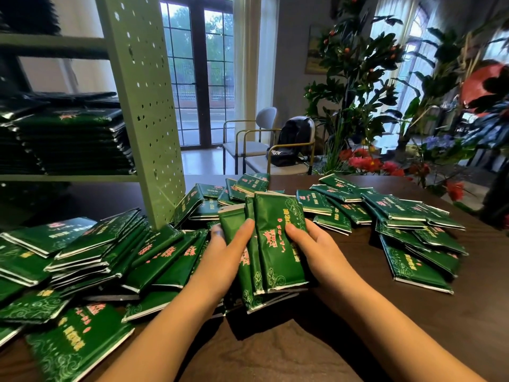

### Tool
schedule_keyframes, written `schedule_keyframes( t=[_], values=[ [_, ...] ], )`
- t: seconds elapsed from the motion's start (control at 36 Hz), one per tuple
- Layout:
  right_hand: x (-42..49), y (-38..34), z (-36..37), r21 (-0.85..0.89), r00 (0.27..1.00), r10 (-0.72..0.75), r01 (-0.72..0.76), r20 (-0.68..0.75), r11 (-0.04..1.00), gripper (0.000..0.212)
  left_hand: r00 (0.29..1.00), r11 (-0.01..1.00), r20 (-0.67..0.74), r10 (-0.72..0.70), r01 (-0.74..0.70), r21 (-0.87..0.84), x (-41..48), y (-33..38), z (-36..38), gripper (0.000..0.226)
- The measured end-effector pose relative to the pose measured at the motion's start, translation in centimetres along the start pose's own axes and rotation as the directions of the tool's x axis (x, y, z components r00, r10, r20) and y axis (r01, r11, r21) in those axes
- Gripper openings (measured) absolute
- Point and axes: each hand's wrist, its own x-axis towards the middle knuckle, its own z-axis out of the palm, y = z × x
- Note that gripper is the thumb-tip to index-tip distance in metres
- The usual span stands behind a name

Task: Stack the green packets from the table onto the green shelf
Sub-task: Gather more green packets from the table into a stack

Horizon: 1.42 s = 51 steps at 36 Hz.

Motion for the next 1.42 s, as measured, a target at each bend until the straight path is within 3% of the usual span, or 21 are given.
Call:
schedule_keyframes(
  t=[0.08, 0.22, 0.31, 0.33, 0.47, 0.56, 0.61, 0.69, 0.83, 1.0, 1.14, 1.28, 1.42],
  values=[
    [0.0, 0.3, 0.0, -0.062, 1.0, -0.022, 0.023, 0.011, 0.998, 0.017, 0.999, 1.0, -0.031, -0.01, 0.01, 0.012, -0.2, 0.4, 0.2, 0.136],
    [-0.1, 0.5, 0.1, -0.138, 0.999, -0.037, 0.04, 0.024, 0.99, 0.02, 0.996, 0.998, -0.074, -0.039, 0.036, -0.048, -0.2, 0.6, 0.3, 0.104],
    [-0.3, 0.6, 0.5, -0.213, 0.998, -0.064, 0.063, 0.005, 0.975, 0.064, 0.995, 1.0, -0.1, 0.0, -0.003, -0.03, 0.0, 0.3, 0.4, 0.13],
    [-0.3, 0.8, 0.5, -0.217, 0.997, -0.077, 0.08, 0.025, 0.973, 0.065, 0.991, 1.0, -0.132, 0.009, -0.009, -0.004, 0.0, 0.2, 0.4, 0.132],
    [-0.8, 1.3, 1.3, -0.187, 0.984, -0.17, 0.178, 0.062, 0.966, 0.021, 0.985, 0.997, -0.158, 0.064, -0.056, 0.056, -0.3, 0.2, 0.9, 0.132],
    [-1.0, 1.5, 1.6, -0.228, 0.974, -0.204, 0.222, 0.101, 0.948, 0.021, 0.981, 0.998, -0.183, 0.058, -0.063, -0.023, -0.3, 0.3, 0.9, 0.088],
    [-1.1, 1.6, 1.6, -0.263, 0.969, -0.216, 0.24, 0.117, 0.935, 0.024, 0.986, 0.996, -0.166, 0.024, -0.038, -0.082, -0.1, -0.1, 0.8, 0.092],
    [-1.2, 1.6, 1.7, -0.297, 0.963, -0.246, 0.268, 0.109, 0.917, 0.032, 0.997, 0.989, -0.081, -0.019, 0.007, -0.144, 0.1, -0.5, 0.5, 0.125],
    [-1.4, 1.4, 1.7, -0.337, 0.977, -0.171, 0.205, 0.128, 0.919, 0.055, 0.999, 0.993, 0.014, 0.051, -0.049, -0.106, -0.2, 0.0, 0.9, 0.097],
    [-1.1, 0.6, 1.8, -0.249, 0.987, -0.044, 0.083, 0.157, 0.965, 0.044, 0.998, 0.982, 0.061, -0.027, 0.038, -0.183, 0.2, -0.4, 0.8, 0.1],
    [-1.9, 0.2, 0.9, -0.214, 0.982, -0.034, 0.075, 0.188, 0.974, 0.078, 0.983, 0.964, 0.138, -0.119, 0.148, -0.223, 0.0, 0.0, 1.5, 0.103],
    [-3.2, -0.5, -1.1, -0.191, 0.989, -0.009, 0.038, 0.15, 0.981, 0.083, 0.968, 0.965, 0.205, -0.142, 0.182, -0.191, -0.7, 0.3, 3.6, 0.094],
    [-5.1, -1.1, -3.5, -0.264, 0.982, -0.016, 0.065, 0.186, 0.962, 0.07, 0.959, 0.956, 0.236, -0.154, 0.205, -0.208, -1.2, -0.2, 5.1, 0.079]
  ],
)
